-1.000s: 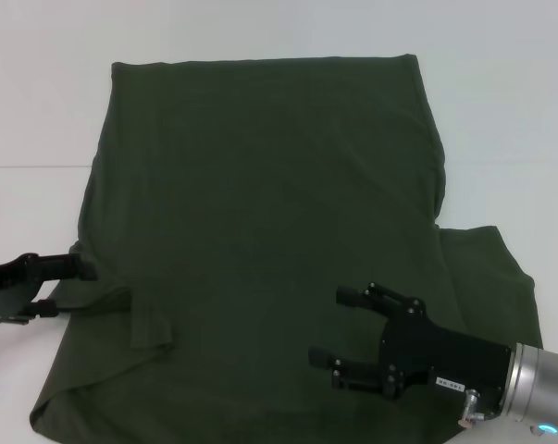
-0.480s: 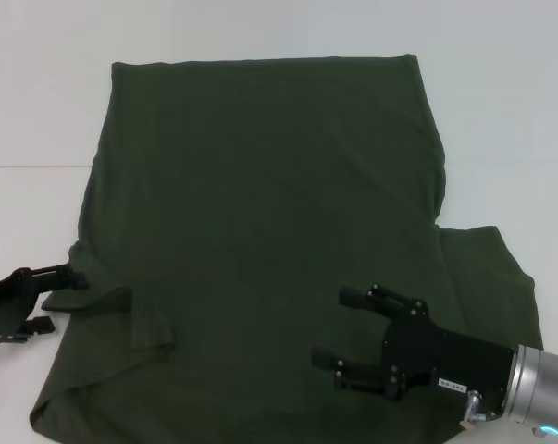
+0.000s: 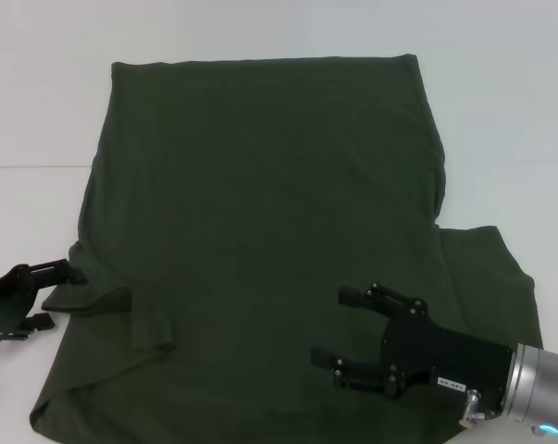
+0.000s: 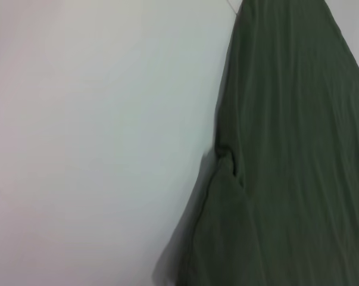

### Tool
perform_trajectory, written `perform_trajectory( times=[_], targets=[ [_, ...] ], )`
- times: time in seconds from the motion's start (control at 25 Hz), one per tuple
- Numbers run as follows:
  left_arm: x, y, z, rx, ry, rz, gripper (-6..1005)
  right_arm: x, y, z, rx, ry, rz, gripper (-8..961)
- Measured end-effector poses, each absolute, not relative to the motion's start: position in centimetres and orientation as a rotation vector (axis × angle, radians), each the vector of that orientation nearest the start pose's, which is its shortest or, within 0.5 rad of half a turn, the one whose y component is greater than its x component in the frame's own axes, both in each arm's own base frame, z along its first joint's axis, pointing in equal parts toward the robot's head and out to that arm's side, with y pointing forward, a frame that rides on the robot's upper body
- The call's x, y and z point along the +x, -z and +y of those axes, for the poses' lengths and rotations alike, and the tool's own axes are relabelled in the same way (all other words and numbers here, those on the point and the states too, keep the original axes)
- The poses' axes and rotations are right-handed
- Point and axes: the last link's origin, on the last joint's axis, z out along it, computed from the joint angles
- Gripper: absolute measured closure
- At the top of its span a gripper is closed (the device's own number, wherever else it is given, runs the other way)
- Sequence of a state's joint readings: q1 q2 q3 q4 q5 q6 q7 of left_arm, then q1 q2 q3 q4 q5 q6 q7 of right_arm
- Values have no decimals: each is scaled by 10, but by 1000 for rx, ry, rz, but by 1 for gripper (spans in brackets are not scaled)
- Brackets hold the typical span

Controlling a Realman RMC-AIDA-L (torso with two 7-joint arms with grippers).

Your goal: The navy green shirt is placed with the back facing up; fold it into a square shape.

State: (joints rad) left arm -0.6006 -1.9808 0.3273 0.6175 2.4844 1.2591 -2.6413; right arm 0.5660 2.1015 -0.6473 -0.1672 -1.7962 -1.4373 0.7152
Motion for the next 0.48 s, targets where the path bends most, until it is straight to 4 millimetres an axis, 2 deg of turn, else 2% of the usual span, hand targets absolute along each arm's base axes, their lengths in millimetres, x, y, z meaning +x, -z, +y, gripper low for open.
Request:
perform_trajectory(
  times=[0.48],
  targets=[
    [-352,-52,366,2093,-743,2825,69,259,74,302,-2585,-895,317,39]
  ],
)
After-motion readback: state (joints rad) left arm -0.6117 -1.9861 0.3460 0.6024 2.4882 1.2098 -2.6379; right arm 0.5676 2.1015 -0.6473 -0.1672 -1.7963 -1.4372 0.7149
